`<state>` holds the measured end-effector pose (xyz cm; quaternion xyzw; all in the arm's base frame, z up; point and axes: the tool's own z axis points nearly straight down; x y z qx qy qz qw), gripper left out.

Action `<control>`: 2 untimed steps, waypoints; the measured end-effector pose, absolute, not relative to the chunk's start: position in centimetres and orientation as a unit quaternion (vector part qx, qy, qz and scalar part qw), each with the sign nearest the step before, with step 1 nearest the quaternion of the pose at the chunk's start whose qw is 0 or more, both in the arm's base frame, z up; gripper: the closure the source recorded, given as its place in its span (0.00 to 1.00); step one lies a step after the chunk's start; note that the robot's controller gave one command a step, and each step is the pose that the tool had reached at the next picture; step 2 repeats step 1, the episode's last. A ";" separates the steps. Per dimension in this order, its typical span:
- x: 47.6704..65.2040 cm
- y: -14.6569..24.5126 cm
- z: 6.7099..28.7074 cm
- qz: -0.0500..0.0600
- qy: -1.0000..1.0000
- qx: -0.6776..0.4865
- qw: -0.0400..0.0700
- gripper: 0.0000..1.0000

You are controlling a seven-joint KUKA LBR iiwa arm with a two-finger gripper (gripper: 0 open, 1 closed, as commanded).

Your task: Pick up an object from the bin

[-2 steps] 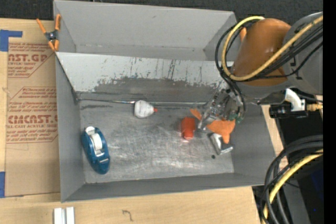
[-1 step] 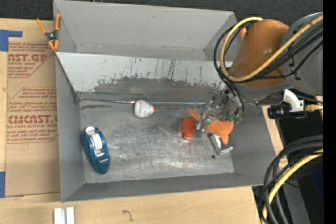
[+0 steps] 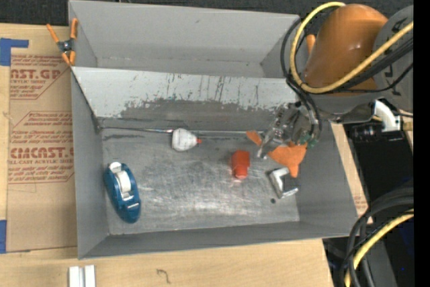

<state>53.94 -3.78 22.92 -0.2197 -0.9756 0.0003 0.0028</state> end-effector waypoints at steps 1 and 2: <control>54.0 -3.6 24.5 0.000 -0.975 -0.220 0.000 1.00; 54.0 -3.6 24.5 0.000 -0.975 -0.220 0.000 1.00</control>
Offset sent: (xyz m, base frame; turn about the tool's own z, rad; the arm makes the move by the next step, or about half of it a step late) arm -0.0201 0.0014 -0.0273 -0.0932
